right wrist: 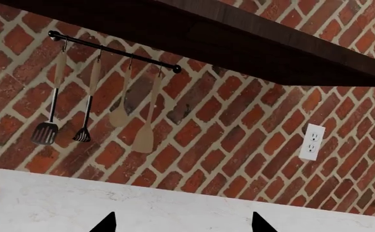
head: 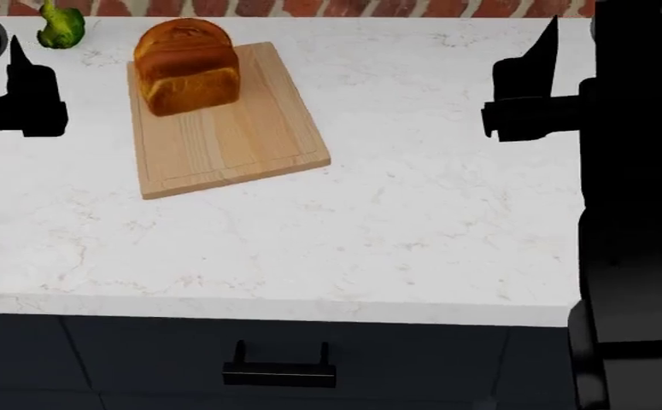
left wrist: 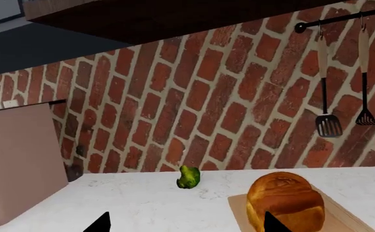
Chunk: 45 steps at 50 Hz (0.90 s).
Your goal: Pick up the wedge of cheese and place it on the slice of bread to prepare a simple cheese on bread dish.
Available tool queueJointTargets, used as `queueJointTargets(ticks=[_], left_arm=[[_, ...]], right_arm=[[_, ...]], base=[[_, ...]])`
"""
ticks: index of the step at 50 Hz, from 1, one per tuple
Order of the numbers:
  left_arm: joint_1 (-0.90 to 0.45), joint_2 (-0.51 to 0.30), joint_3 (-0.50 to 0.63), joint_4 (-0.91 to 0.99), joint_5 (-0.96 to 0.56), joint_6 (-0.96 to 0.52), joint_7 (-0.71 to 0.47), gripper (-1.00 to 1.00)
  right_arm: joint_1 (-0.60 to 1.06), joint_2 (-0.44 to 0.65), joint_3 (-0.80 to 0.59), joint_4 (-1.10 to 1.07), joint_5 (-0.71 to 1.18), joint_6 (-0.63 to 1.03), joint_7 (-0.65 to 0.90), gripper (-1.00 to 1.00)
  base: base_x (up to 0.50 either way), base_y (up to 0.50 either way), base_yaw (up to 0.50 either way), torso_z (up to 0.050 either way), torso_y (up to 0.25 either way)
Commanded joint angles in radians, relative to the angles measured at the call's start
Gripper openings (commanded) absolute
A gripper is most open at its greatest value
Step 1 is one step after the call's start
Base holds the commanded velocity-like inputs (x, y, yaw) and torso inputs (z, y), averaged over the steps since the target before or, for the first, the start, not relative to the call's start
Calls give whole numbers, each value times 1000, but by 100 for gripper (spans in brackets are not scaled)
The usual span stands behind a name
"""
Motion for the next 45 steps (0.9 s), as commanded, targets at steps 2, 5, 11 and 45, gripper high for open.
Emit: queueJointTargets(ticks=[2, 5, 11, 45], left_arm=[[8, 4, -7, 6, -8, -2, 20, 100], [9, 1, -6, 0, -9, 3, 21, 100], [4, 1, -1, 1, -11, -1, 21, 100], [13, -3, 13, 2, -25, 2, 11, 100]], right_arm=[[-8, -6, 5, 0, -7, -7, -13, 100], [-12, -4, 10, -6, -4, -5, -12, 100], [-11, -4, 5, -8, -1, -7, -17, 100], [-26, 5, -1, -8, 5, -7, -11, 100]], base=[[213, 189, 0, 0, 0], [216, 35, 0, 0, 0], [279, 0, 0, 0, 0], [290, 61, 0, 0, 0]])
